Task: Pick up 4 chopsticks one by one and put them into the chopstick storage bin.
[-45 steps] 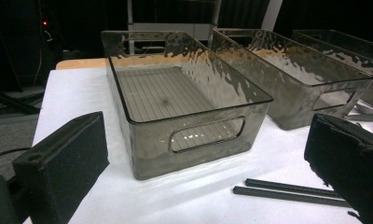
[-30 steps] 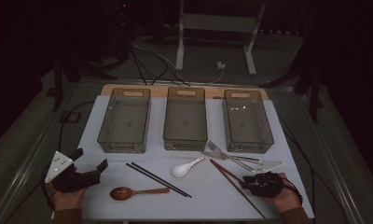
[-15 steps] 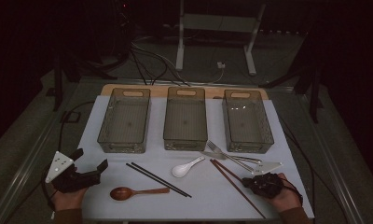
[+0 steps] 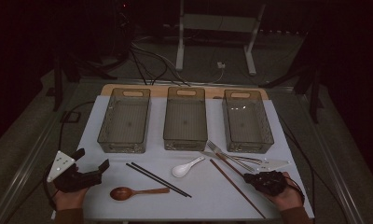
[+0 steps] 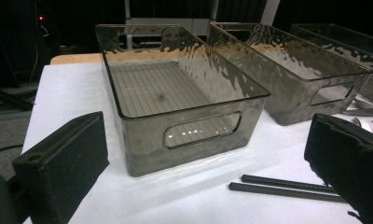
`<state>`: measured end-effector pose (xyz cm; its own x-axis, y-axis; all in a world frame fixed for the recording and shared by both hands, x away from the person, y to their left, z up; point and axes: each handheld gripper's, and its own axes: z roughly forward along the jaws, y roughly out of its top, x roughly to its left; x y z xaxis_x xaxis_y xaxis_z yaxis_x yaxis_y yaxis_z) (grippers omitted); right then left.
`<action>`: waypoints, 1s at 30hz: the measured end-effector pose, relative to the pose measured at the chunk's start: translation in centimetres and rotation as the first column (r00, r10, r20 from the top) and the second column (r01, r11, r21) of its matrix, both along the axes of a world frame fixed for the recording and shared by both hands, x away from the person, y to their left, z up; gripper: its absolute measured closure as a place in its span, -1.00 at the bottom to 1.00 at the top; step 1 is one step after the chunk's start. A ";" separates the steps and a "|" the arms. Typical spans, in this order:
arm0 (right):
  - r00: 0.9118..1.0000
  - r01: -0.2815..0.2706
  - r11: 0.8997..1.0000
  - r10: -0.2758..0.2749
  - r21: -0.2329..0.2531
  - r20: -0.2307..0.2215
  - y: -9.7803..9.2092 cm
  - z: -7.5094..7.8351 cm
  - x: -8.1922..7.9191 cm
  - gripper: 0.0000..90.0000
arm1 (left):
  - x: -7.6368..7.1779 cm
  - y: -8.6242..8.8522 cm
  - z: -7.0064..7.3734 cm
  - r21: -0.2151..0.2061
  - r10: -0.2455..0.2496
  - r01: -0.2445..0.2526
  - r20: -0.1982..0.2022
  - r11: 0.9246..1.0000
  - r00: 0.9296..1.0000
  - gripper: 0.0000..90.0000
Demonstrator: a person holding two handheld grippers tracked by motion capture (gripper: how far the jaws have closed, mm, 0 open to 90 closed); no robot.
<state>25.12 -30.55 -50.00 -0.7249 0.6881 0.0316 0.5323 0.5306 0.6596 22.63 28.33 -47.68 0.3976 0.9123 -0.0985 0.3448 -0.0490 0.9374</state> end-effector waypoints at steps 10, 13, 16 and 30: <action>0.997 0.010 0.998 -0.015 0.067 0.078 0.5 1.8 0.2 0.90 | 0.5 -1.4 0.6 -0.031 -0.041 0.041 -0.010 0.999 0.999 -0.99; 0.994 0.014 0.995 -0.025 0.098 0.105 1.0 2.6 0.5 0.90 | 0.7 -2.0 0.9 -0.035 -0.056 0.055 -0.010 0.998 0.998 -0.99; 0.991 0.013 0.993 -0.029 0.120 0.128 1.5 3.3 0.8 0.90 | 0.9 -2.9 1.6 -0.026 -0.071 0.070 -0.012 0.997 0.997 -0.99; 0.978 -0.030 0.975 -0.017 0.219 0.210 4.9 6.4 3.0 0.90 | 3.4 -8.3 4.2 -0.026 -0.183 0.182 -0.008 0.983 0.983 -0.99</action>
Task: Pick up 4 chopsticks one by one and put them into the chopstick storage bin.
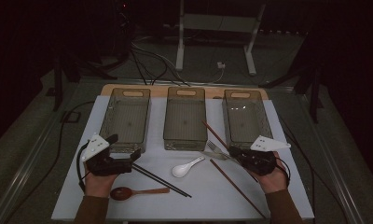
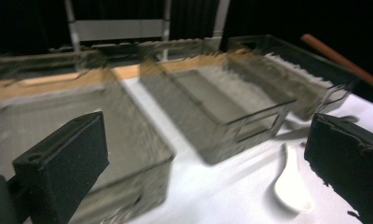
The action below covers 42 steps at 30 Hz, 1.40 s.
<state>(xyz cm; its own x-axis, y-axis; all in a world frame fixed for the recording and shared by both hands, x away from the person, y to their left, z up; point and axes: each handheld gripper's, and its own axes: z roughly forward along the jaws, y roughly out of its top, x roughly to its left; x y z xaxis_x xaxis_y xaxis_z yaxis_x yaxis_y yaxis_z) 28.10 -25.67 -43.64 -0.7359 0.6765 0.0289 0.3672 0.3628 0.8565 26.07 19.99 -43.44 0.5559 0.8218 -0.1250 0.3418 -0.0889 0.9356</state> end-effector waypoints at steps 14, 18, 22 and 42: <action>0.998 -0.064 0.992 0.061 0.107 0.033 3.9 1.1 1.0 0.90 | 3.1 -5.9 1.4 -0.033 -0.116 0.115 -0.027 0.993 0.993 -0.98; 0.996 -0.081 0.989 0.077 0.124 0.034 4.9 1.2 1.0 0.90 | 3.4 -7.0 1.5 -0.061 -0.153 0.151 -0.036 0.987 0.988 -0.90; 0.994 -0.110 0.983 0.106 0.149 0.035 6.7 1.2 1.1 0.90 | 3.7 -8.4 1.5 -0.109 -0.180 0.174 -0.046 0.979 0.983 -0.78; 0.988 -0.149 0.963 0.137 0.225 0.067 10.5 0.9 0.4 0.90 | 4.3 -10.7 1.2 -0.255 -0.304 0.278 -0.069 0.926 0.950 0.55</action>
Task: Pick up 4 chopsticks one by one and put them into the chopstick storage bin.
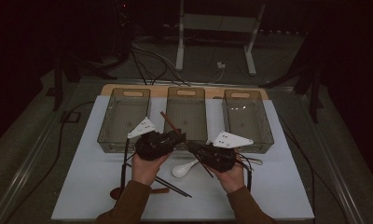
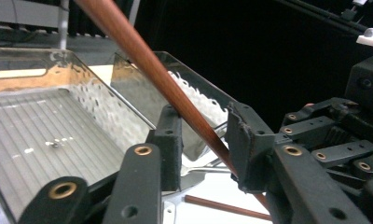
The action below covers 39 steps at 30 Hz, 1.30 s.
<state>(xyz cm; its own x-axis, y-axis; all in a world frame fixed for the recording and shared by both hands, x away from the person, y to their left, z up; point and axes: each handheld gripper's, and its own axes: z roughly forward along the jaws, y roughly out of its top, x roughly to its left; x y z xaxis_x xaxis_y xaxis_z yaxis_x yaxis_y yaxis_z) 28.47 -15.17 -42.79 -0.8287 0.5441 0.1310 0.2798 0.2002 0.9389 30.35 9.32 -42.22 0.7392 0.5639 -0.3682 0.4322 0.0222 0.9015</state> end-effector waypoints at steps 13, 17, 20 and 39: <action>1.000 0.008 1.000 -0.008 0.025 -0.023 0.7 -0.7 0.3 0.90 | 0.2 -0.2 0.1 -0.061 -0.049 0.047 -0.040 0.997 0.998 0.89; 1.000 0.001 1.000 0.000 0.027 -0.024 0.7 -0.6 0.4 0.77 | 0.2 0.0 0.2 -0.072 -0.048 0.045 -0.047 0.996 0.998 0.90; 0.999 0.002 1.000 -0.002 0.005 -0.036 0.8 -0.7 0.5 0.31 | 0.2 0.4 0.6 -0.082 -0.033 0.029 -0.045 0.996 0.998 0.90; 0.989 0.129 0.990 -0.133 -0.062 -0.069 -1.3 -1.2 0.8 -0.70 | 0.5 3.6 1.9 -0.008 0.053 -0.053 -0.029 0.999 0.998 0.90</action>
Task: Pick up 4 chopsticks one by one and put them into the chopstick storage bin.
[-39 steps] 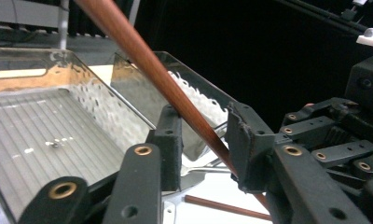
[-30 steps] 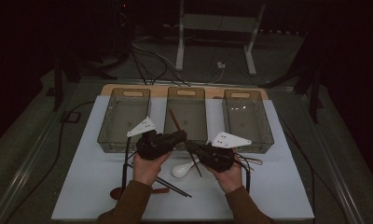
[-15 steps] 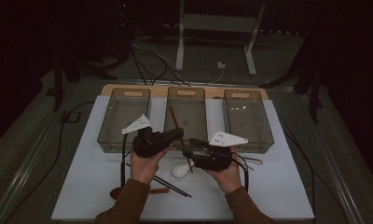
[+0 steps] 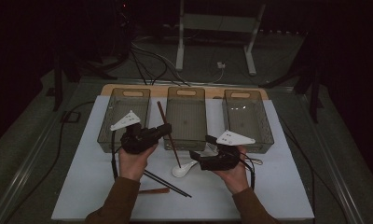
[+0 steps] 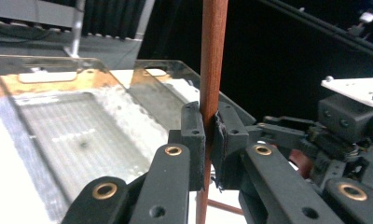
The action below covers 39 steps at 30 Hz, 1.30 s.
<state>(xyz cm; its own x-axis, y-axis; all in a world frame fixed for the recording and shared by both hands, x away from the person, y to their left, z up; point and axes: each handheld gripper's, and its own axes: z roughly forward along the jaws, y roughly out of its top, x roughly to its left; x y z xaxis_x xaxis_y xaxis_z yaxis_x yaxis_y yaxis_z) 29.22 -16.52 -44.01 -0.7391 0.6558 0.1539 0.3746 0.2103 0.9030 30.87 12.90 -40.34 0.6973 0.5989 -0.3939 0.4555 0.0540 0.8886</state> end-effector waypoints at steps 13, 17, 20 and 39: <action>1.000 0.027 0.999 -0.027 -0.034 -0.011 -2.6 -0.7 -0.5 -0.83 | 0.8 3.1 1.3 0.053 0.070 -0.071 0.013 0.996 0.997 0.90; 0.999 0.037 0.999 -0.037 -0.035 -0.014 -3.2 -0.8 -0.5 -0.83 | 1.1 4.1 1.5 0.067 0.093 -0.094 0.014 0.993 0.996 0.90; 0.999 0.047 0.998 -0.047 -0.045 -0.012 -3.8 -0.9 -0.7 -0.83 | 1.4 4.7 1.7 0.087 0.113 -0.114 0.014 0.990 0.993 0.90; 0.994 0.106 0.993 -0.107 -0.056 -0.020 -7.1 -1.6 -1.4 -0.83 | 4.1 8.0 2.2 0.192 0.220 -0.212 -0.025 0.958 0.975 0.90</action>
